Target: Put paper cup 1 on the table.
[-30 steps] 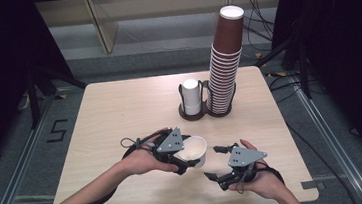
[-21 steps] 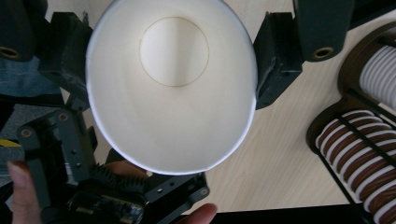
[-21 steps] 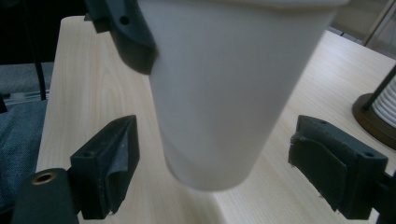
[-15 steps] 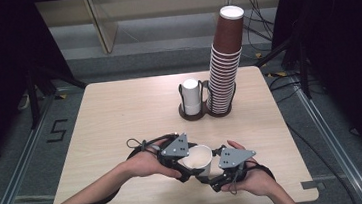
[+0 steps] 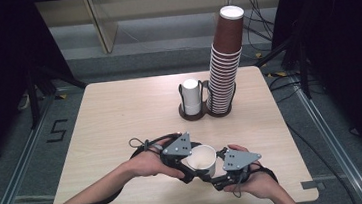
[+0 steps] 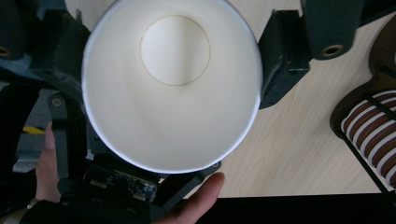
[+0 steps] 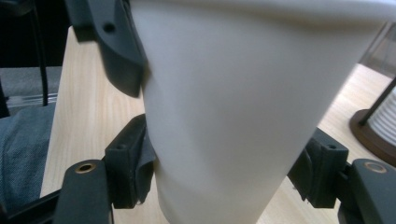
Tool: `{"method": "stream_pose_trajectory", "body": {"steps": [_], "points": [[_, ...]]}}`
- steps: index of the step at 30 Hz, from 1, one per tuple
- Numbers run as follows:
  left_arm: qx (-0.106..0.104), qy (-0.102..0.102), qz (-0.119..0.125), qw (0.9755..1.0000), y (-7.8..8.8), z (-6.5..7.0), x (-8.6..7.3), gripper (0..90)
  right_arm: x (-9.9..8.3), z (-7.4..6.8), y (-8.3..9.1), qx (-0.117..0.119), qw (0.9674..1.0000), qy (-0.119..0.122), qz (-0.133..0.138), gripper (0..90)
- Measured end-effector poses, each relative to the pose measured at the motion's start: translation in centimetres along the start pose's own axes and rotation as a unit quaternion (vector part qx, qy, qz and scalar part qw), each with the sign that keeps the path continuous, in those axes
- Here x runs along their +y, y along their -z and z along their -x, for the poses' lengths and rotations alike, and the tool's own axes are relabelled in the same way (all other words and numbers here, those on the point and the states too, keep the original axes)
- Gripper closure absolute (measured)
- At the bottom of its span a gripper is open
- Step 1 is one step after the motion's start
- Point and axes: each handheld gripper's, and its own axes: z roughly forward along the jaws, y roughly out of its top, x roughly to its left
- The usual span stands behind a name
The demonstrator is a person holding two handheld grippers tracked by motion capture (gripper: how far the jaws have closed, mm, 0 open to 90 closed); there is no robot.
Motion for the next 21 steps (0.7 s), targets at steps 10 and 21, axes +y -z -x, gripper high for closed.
{"method": "stream_pose_trajectory", "body": {"steps": [10,21], "points": [[0.052,0.020,0.040,0.9977,1.6,0.0,-0.1,4.3,-1.5,1.3,1.9,-0.081,0.9957,-0.044,0.005,31.6],[0.158,0.059,0.096,0.9809,2.9,0.2,-2.2,6.0,-2.5,2.7,2.8,-0.150,0.9840,-0.093,0.024,31.4]]}}
